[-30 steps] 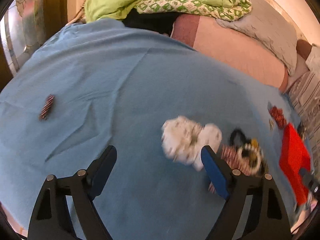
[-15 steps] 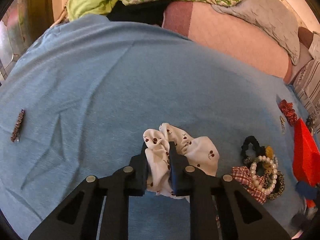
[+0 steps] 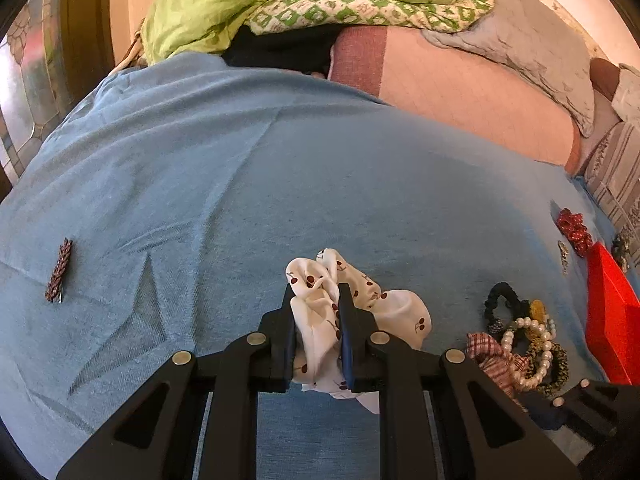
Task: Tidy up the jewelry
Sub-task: 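Grasp the red plaid scrunchie with the right gripper while the left holds its scrunchie, then carry both scrunchies over the red tray and open both grippers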
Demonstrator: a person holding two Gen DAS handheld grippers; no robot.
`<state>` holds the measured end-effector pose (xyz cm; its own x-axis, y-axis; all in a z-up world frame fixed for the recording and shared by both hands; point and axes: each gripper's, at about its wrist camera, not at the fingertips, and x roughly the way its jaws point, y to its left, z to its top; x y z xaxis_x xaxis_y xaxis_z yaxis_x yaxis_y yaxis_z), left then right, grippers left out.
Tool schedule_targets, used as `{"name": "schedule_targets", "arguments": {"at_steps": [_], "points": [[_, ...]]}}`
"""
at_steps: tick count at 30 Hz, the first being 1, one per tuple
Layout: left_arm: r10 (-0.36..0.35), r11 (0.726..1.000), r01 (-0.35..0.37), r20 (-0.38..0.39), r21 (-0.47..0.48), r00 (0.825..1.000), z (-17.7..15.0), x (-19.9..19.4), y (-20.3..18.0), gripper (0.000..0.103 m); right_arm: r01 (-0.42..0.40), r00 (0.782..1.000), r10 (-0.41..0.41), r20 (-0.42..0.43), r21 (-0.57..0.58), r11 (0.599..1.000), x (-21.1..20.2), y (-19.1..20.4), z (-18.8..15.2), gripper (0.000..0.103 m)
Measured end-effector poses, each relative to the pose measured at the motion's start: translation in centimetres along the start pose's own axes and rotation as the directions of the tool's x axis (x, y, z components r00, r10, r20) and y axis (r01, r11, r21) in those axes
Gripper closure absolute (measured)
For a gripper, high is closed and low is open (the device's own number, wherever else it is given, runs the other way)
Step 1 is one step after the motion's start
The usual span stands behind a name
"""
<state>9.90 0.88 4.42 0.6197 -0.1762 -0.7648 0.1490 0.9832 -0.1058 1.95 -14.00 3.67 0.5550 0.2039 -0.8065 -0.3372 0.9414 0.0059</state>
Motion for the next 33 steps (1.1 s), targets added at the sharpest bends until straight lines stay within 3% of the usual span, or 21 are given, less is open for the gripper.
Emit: {"name": "schedule_targets", "arguments": {"at_steps": [5,7,8,12,19,28,33], "points": [[-0.02,1.0,0.02,0.044,0.012,0.999,0.3,-1.2,-0.7,0.086,-0.176,0.975,0.153,0.163,0.142,0.974,-4.2,-3.9,-0.1,0.088],[-0.025,1.0,0.023,0.064,0.019,0.998,0.5,-1.8,-1.1,0.086,-0.257,0.949,0.212,0.233,0.183,0.949,-5.8,-5.3,-0.3,0.088],[-0.027,0.999,0.025,0.074,0.022,0.997,0.6,-2.1,-1.3,0.086,-0.317,0.926,0.257,0.276,0.202,0.927,-6.8,-6.3,-0.4,0.088],[-0.043,0.998,0.039,0.111,0.041,0.993,0.8,-3.3,-2.3,0.086,-0.392,0.886,0.293,0.36,0.245,0.887,-9.2,-8.0,-1.7,0.088],[-0.101,0.993,0.092,0.135,0.076,0.986,0.6,-4.7,-5.5,0.086,-0.428,0.861,0.257,0.438,0.353,0.832,-11.6,-12.7,-2.8,0.088],[-0.207,0.963,0.179,0.128,0.202,0.97,0.0,-6.5,-14.2,0.086,-0.381,0.86,0.12,0.496,0.467,0.798,-15.5,-19.0,-5.5,0.088],[-0.309,0.92,0.275,0.084,0.28,0.947,0.2,-6.5,-22.1,0.086,-0.34,0.866,-0.025,0.5,0.624,0.703,-17.6,-26.2,-9.3,0.088]]}}
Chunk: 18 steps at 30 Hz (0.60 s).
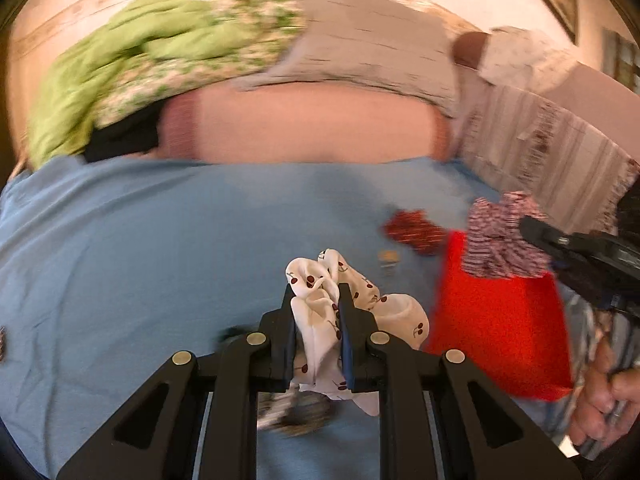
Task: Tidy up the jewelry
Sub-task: 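Carry both scrunchies over the red tray and open both grippers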
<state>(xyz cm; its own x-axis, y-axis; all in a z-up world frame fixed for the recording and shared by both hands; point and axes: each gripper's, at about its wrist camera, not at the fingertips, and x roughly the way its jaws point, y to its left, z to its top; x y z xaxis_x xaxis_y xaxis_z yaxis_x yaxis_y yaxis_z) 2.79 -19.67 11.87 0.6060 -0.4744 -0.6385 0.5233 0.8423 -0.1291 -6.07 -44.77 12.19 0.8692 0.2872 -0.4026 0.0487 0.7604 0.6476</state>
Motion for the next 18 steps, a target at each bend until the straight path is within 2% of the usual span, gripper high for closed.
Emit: {"name": "schedule_targets", "arguments": {"at_steps": [5,8,11,18], "points": [[-0.092,0.991,0.097,-0.052,0.092,0.994,1.6,3.6,-8.0,0.086,0.092,0.992,-0.105,0.066,0.178,0.98,-3.2,-6.6,2.2,0.087],[-0.12,0.982,0.132,-0.094,0.134,0.988,2.1,6.6,-12.0,0.086,0.126,0.986,-0.151,0.068,0.285,0.95,-4.4,-10.2,2.6,0.087],[-0.15,0.974,0.173,-0.15,0.148,0.977,1.9,10.0,-15.5,0.086,0.151,0.982,-0.18,0.053,0.346,0.926,-4.5,-12.6,2.8,0.087],[-0.138,0.963,0.184,-0.225,0.196,0.965,1.3,15.9,-20.5,0.086,0.189,0.976,-0.217,0.01,0.456,0.87,-4.3,-17.2,2.7,0.087]]}}
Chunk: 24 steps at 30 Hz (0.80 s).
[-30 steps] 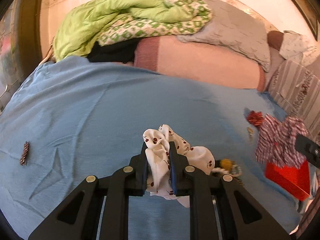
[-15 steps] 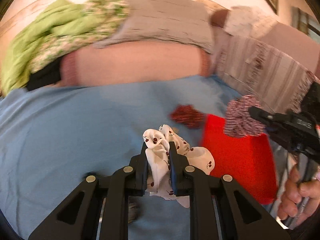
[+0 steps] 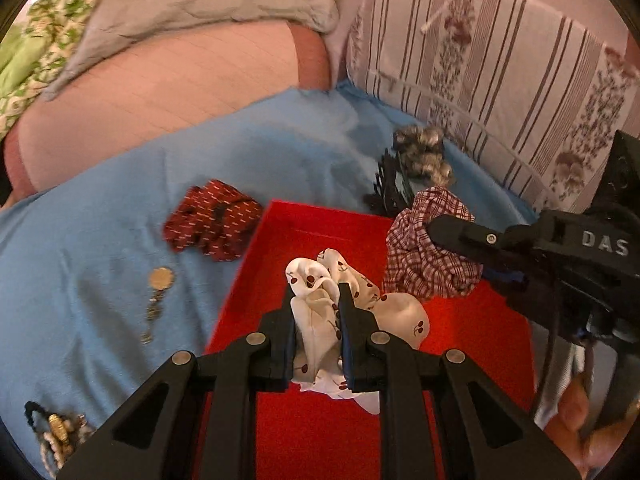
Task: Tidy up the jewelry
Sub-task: 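Carry both scrunchies over the red tray and open both grippers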
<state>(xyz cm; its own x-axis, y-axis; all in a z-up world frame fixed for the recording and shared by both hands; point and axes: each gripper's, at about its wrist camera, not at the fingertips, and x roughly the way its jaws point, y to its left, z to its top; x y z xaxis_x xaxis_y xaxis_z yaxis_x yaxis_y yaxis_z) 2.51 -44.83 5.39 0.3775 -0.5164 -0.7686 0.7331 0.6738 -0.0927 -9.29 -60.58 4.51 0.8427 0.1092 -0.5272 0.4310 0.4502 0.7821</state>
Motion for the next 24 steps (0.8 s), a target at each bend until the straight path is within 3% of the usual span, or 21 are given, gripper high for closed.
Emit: {"name": "schedule_targets", "arguments": {"at_steps": [5,9,10,11,17,20,24], "points": [[0.042,0.999,-0.042,-0.032,0.003,0.999,-0.3,1.8,0.1,0.082,0.074,0.997,-0.073,-0.027,0.029,0.997,0.6,-1.0,0.4,0.081],[0.074,0.997,-0.074,-0.036,0.0,0.997,-0.5,2.2,0.3,0.061,0.176,0.984,-0.175,-0.011,0.022,0.984,0.0,-1.1,0.8,0.062],[0.076,0.997,-0.076,-0.029,-0.004,0.997,-0.5,2.0,0.4,0.058,0.192,0.981,-0.192,0.0,0.021,0.981,-0.3,-1.1,0.9,0.051],[0.077,0.997,-0.078,-0.025,-0.006,0.997,-0.5,1.7,0.6,0.058,0.201,0.98,-0.201,0.009,0.019,0.979,-0.4,-1.0,0.9,0.048],[0.102,0.995,-0.103,0.029,0.01,0.994,-0.3,-1.1,0.7,0.057,0.284,0.952,-0.275,0.135,-0.045,0.958,-2.7,1.0,0.8,0.048],[0.112,0.994,-0.112,0.053,0.006,0.992,-0.5,-2.7,1.3,0.056,0.265,0.948,-0.246,0.201,-0.075,0.961,-3.8,2.4,0.6,0.048],[0.157,0.987,-0.158,0.092,0.005,0.983,-1.3,-5.5,2.9,0.055,0.234,0.955,-0.2,0.217,-0.143,0.962,-3.4,4.9,-0.2,0.048]]}}
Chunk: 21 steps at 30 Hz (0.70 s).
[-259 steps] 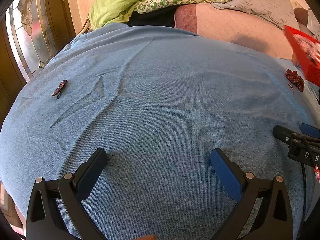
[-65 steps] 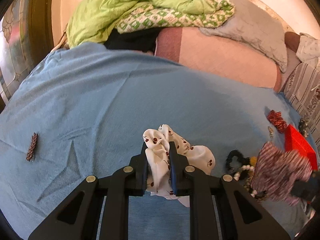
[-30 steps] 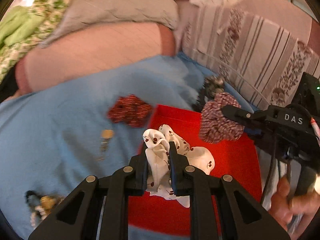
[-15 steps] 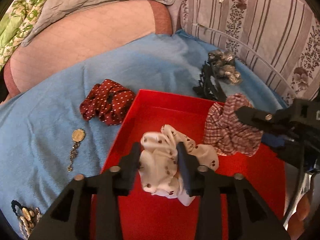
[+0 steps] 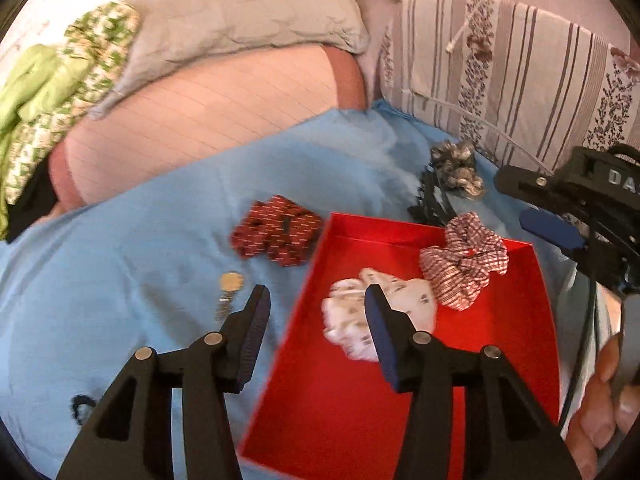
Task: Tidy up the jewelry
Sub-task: 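Carry both scrunchies over the red tray and open both grippers, then grasp the leopard-print hair tie from the pile with the right gripper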
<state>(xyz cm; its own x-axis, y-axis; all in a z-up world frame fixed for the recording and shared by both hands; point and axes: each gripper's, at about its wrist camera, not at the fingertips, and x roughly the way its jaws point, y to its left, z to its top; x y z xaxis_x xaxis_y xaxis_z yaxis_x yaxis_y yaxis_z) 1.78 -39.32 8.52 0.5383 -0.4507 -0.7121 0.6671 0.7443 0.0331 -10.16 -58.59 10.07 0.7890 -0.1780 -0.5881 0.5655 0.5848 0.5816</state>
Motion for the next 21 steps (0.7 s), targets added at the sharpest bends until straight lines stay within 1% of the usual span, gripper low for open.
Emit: {"name": "schedule_targets", "arguments": {"at_steps": [6,10,14,17,18,21], "points": [[0.067,0.997,-0.066,0.026,-0.036,0.997,-1.4,-3.2,3.8,0.053,-0.058,0.998,0.056,-0.027,-0.069,0.996,0.8,3.8,-1.5,0.048],[0.1,0.993,-0.098,0.024,-0.059,0.995,-2.7,-4.8,6.3,0.053,-0.089,0.995,0.084,-0.046,-0.12,0.989,1.1,5.9,-2.6,0.048],[0.127,0.988,-0.125,0.023,-0.088,0.992,-4.3,-6.8,8.9,0.053,-0.13,0.99,0.117,-0.083,-0.173,0.976,1.6,8.3,-4.2,0.048],[0.15,0.982,-0.146,0.023,-0.116,0.988,-6.6,-8.7,11.4,0.051,-0.173,0.981,0.148,-0.126,-0.219,0.96,1.9,10.3,-5.8,0.048],[0.16,0.978,-0.155,0.019,-0.138,0.987,-7.7,-9.3,12.7,0.049,-0.188,0.977,0.158,-0.141,-0.233,0.954,2.0,10.8,-6.4,0.048],[0.185,0.96,-0.186,-0.021,-0.211,0.982,-10.9,-10.3,16.3,0.048,-0.249,0.96,0.193,-0.204,-0.305,0.919,2.0,13.1,-8.6,0.048]]}}
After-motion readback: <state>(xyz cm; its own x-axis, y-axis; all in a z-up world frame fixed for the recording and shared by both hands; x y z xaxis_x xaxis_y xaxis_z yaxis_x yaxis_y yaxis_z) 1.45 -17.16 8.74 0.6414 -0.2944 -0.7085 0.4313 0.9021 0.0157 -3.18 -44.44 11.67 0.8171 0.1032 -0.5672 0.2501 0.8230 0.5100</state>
